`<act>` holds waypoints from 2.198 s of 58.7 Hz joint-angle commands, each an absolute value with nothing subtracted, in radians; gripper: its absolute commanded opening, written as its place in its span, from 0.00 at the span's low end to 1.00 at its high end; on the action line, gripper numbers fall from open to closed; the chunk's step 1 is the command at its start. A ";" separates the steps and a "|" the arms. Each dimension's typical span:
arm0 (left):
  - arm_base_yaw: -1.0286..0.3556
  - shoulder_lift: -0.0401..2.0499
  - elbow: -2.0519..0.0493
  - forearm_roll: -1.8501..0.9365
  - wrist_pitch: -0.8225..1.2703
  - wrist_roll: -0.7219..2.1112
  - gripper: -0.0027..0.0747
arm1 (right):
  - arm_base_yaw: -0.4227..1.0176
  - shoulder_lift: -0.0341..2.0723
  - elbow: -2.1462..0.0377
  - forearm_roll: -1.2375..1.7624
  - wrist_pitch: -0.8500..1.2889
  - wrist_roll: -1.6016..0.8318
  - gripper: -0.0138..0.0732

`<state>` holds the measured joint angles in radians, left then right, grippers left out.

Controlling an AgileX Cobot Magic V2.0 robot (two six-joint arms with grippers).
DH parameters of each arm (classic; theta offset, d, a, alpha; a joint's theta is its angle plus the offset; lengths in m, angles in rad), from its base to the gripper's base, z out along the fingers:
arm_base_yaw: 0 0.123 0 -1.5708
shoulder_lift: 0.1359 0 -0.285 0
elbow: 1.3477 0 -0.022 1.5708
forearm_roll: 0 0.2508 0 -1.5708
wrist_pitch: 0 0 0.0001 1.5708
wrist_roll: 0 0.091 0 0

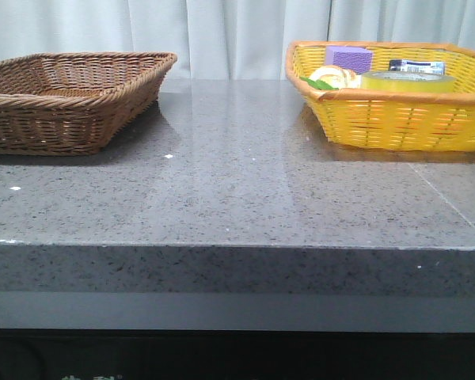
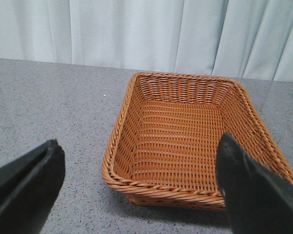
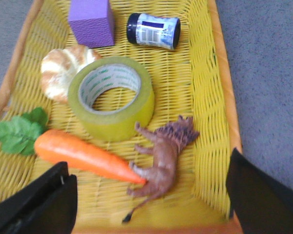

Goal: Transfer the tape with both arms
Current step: 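Reach the right gripper down into the yellow basket onto the tape roll, then grasp the yellow tape roll with the right gripper and lift it out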

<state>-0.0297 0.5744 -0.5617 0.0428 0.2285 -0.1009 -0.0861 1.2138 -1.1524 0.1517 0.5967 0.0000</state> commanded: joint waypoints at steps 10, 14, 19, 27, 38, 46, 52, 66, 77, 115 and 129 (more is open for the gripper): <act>-0.030 0.579 -0.599 0.044 0.152 -0.105 0.83 | -0.094 1.465 -1.435 0.155 0.585 0.000 0.89; -0.030 0.579 -0.599 0.044 0.152 -0.105 0.83 | -0.094 1.551 -1.520 0.167 0.613 0.000 0.89; -0.030 0.579 -0.599 0.044 0.152 -0.105 0.83 | -0.088 1.661 -1.623 0.176 0.663 0.000 0.89; -0.030 0.579 -0.599 0.044 0.152 -0.105 0.83 | -0.054 1.807 -1.774 0.173 0.713 -0.016 0.89; -0.030 0.579 -0.599 0.044 0.152 -0.105 0.83 | -0.037 1.930 -1.902 0.163 0.749 -0.015 0.89; -0.030 0.579 -0.599 0.044 0.152 -0.105 0.83 | -0.039 1.980 -1.923 0.157 0.799 -0.015 0.89; -0.030 0.579 -0.599 0.044 0.152 -0.105 0.83 | -0.039 2.006 -1.923 0.149 0.814 -0.015 0.89; -0.030 0.579 -0.599 0.044 0.152 -0.105 0.83 | -0.039 2.005 -1.923 0.148 0.819 -0.015 0.80; -0.030 0.579 -0.599 0.044 0.152 -0.105 0.83 | -0.039 2.005 -1.923 0.147 0.820 -0.015 0.48; -0.030 0.579 -0.599 0.044 0.152 -0.105 0.83 | -0.030 1.823 -1.923 0.151 0.829 -0.022 0.28; -0.030 0.579 -0.599 0.044 0.152 -0.105 0.83 | 0.064 1.717 -1.916 0.191 0.854 -0.084 0.28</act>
